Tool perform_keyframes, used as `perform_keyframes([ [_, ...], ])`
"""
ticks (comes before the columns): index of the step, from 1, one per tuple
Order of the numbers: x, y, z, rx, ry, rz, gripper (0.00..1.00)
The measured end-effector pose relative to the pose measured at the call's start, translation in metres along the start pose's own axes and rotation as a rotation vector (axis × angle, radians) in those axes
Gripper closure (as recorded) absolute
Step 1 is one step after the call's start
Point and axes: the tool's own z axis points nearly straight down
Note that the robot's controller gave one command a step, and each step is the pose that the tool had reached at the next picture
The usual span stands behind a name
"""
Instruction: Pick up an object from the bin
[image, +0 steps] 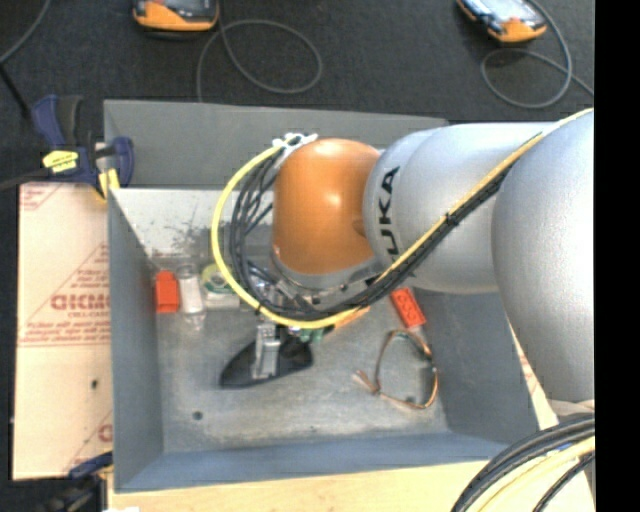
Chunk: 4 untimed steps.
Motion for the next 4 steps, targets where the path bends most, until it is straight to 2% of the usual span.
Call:
perform_keyframes([
  [1,-0.002,-0.001,-0.005,-0.001,-0.008,0.003,0.00],
  [2,-0.003,-0.009,0.016,-0.002,-0.015,-0.059,0.00],
  [3,0.000,-0.027,0.071,0.000,-0.014,-0.150,0.00],
  [4,-0.004,-0.027,0.091,-0.005,-0.020,0.017,1.00],
])
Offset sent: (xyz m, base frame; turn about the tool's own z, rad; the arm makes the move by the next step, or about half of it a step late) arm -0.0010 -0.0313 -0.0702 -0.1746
